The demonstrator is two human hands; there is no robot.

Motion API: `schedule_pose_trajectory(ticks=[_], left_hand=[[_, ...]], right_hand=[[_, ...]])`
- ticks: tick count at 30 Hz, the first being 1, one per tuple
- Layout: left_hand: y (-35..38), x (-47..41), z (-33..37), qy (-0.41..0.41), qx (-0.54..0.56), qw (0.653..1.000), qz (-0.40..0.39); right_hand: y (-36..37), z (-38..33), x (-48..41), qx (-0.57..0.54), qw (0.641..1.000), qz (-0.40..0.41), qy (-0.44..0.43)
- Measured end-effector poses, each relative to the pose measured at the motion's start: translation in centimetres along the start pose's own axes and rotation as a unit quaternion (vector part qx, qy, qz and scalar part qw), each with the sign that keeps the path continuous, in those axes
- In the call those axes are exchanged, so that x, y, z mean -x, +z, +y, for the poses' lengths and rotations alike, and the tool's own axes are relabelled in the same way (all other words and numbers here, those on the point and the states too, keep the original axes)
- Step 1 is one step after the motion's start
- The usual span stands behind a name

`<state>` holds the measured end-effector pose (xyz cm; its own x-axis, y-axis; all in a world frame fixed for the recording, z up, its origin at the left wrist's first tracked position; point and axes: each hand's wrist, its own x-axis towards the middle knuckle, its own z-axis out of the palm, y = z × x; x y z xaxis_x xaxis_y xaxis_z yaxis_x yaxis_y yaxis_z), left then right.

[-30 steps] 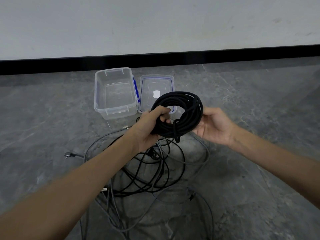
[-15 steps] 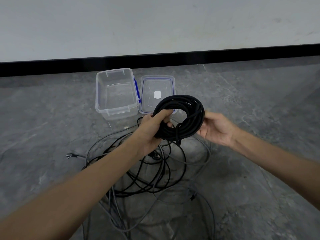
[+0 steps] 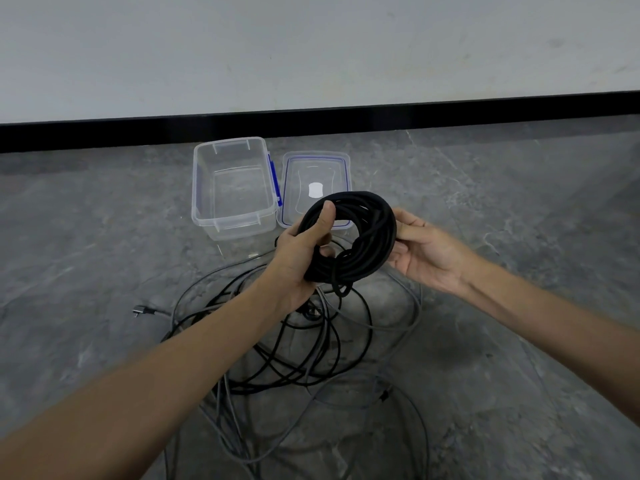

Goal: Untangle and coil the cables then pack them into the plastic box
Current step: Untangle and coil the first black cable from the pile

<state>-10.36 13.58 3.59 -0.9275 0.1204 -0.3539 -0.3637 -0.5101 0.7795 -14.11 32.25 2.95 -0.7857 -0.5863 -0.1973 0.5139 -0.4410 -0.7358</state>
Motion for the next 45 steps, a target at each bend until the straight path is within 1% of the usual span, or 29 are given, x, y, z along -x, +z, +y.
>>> schedule_pose_trajectory(ticks=[7, 13, 17, 20, 24, 27, 29, 33, 36, 41, 45], left_hand=[[-0.3, 0.2, -0.8, -0.017, 0.018, 1.000, 0.010], [-0.2, 0.3, -0.6, -0.012, -0.005, 1.000, 0.028], [-0.2, 0.3, -0.8, -0.014, -0.011, 0.999, 0.046], [-0.4, 0.2, -0.8, -0.003, -0.025, 0.998, 0.060], [-0.9, -0.2, -0.3, 0.031, -0.068, 0.992, 0.102], [-1.2, -0.2, -0.3, 0.067, -0.126, 0.984, 0.107], [-1.4, 0.0, -0.3, 0.079, -0.151, 0.980, 0.101], [-1.8, 0.1, -0.1, 0.082, -0.183, 0.976, 0.084], [-1.9, 0.1, 0.1, 0.094, -0.217, 0.969, 0.075], [-2.0, 0.2, 0.5, 0.075, -0.182, 0.979, 0.058], [-2.2, 0.2, 0.7, 0.078, -0.184, 0.978, 0.050]], right_hand=[[1.3, 0.4, -0.2, 0.009, 0.997, 0.073, -0.016], [1.3, 0.0, 0.4, 0.056, 0.994, 0.090, -0.025], [1.3, 0.1, 0.8, 0.059, 0.993, 0.099, -0.020], [1.4, 0.0, 1.1, 0.084, 0.991, 0.101, -0.004], [1.9, -0.3, 1.4, 0.123, 0.986, 0.104, 0.039], [2.2, -0.4, 1.5, 0.165, 0.979, 0.117, 0.023], [2.3, -0.5, 1.5, 0.176, 0.977, 0.115, 0.027], [2.4, -0.9, 1.2, 0.187, 0.972, 0.117, 0.075], [2.4, -1.4, 1.1, 0.223, 0.964, 0.111, 0.098], [2.2, -1.7, 1.4, 0.219, 0.969, 0.070, 0.087], [1.8, -2.4, 1.6, 0.239, 0.966, 0.032, 0.087]])
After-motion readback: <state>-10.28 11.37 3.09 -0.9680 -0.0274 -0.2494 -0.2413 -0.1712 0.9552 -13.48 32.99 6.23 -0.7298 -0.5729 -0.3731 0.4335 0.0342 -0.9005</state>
